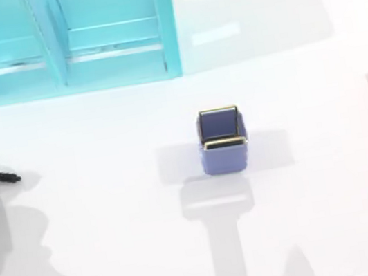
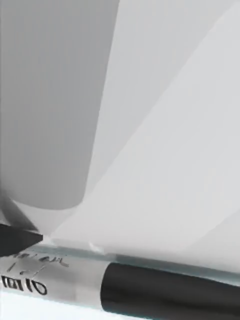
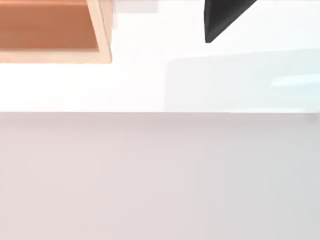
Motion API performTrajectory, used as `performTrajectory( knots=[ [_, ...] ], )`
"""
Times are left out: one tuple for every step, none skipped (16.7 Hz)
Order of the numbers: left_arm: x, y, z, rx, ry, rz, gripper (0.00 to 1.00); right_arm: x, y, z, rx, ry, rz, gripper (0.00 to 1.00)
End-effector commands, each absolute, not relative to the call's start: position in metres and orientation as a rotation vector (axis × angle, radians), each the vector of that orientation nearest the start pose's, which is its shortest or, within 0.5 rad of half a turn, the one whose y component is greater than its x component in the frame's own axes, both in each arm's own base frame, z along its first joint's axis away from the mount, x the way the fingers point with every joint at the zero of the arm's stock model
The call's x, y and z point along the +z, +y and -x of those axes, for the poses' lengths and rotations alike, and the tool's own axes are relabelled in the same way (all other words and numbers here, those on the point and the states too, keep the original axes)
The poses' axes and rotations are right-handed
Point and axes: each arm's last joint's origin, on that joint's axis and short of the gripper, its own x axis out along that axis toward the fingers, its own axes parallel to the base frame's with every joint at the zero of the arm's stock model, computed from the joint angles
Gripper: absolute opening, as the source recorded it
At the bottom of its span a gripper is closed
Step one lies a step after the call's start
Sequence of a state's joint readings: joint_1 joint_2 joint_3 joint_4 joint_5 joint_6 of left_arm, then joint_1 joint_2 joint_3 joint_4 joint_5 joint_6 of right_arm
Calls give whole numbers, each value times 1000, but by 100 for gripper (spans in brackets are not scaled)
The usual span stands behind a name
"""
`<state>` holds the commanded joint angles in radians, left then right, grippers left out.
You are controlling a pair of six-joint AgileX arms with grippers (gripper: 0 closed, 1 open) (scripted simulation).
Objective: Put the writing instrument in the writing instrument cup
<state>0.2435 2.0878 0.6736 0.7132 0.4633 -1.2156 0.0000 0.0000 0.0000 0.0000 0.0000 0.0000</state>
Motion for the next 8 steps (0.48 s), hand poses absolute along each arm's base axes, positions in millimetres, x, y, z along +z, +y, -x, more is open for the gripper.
performTrajectory(
  knots=[
    [34, 67, -320, 236, 707, 1417, 47, 160, -1, -106, 0, 0, 0, 100],
    [34, 67, -320, 236, 707, 1417, 40, 160, -1, -106, 0, 0, 0, 100],
    [34, 67, -320, 236, 707, 1417, 32, 160, -1, -106, 0, 0, 0, 100],
    [34, 67, -320, 236, 707, 1417, 25, 160, -1, -106, 0, 0, 0, 100],
    [34, 67, -320, 236, 707, 1417, 17, 160, -1, -106, 0, 0, 0, 100],
    [34, 67, -320, 236, 707, 1417, 10, 160, -1, -106, 0, 0, 0, 100],
    [34, 67, -320, 236, 707, 1417, 2, 160, -1, -106, 0, 0, 0, 100],
    [34, 67, -320, 236, 707, 1417, 0, 160, -1, -106, 0, 0, 0, 100]
  ],
)
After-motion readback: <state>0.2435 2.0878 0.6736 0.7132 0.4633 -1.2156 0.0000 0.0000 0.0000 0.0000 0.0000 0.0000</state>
